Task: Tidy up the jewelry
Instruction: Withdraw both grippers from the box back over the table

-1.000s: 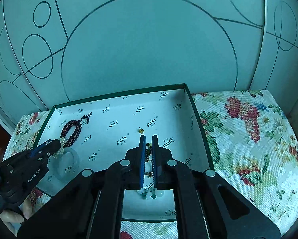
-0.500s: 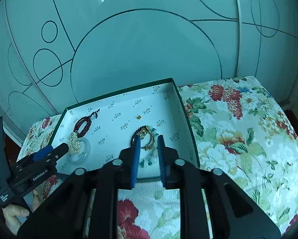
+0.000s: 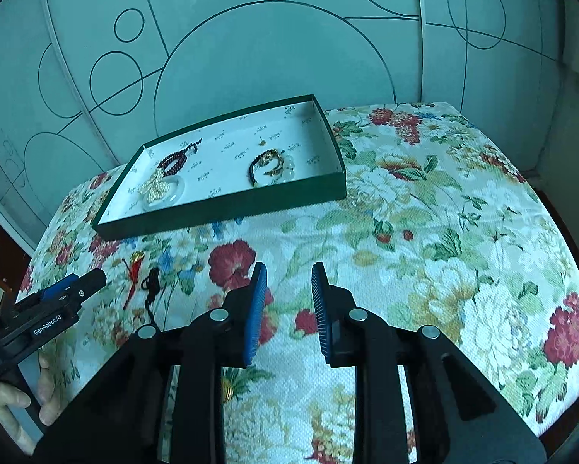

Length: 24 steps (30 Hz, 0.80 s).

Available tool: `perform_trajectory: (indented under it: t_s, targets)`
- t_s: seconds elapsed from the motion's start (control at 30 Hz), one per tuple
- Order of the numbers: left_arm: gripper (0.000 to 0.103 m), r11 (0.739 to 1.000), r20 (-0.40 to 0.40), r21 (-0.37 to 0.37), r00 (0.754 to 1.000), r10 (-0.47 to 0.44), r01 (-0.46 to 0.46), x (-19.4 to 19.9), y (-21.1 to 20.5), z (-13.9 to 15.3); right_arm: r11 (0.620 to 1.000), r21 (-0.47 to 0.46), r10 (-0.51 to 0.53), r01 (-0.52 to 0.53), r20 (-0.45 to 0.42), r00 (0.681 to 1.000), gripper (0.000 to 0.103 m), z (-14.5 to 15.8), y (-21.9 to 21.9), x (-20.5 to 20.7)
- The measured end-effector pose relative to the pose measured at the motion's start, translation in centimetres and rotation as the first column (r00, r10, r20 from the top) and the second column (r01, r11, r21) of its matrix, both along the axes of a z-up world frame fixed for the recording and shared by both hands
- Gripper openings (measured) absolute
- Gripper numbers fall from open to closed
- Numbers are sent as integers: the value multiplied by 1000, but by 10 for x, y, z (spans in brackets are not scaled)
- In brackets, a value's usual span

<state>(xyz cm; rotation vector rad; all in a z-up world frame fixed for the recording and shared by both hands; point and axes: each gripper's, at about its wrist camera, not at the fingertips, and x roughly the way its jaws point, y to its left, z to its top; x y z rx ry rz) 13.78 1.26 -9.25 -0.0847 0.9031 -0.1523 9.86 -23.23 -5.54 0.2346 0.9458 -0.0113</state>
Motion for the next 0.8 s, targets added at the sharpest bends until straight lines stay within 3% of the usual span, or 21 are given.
perform_trajectory:
  t_s: [0.37,0.8]
  targets:
    - [65,1000,-33,-11,999,6,-7,-55,5,-4,998,-6,68,-68,-21,997,24,-2,36,-48]
    - [65,1000,-39,-9,999,11,-12,-76,12,-9,988,0,152,-152,-50,987,24,-11,73,-77]
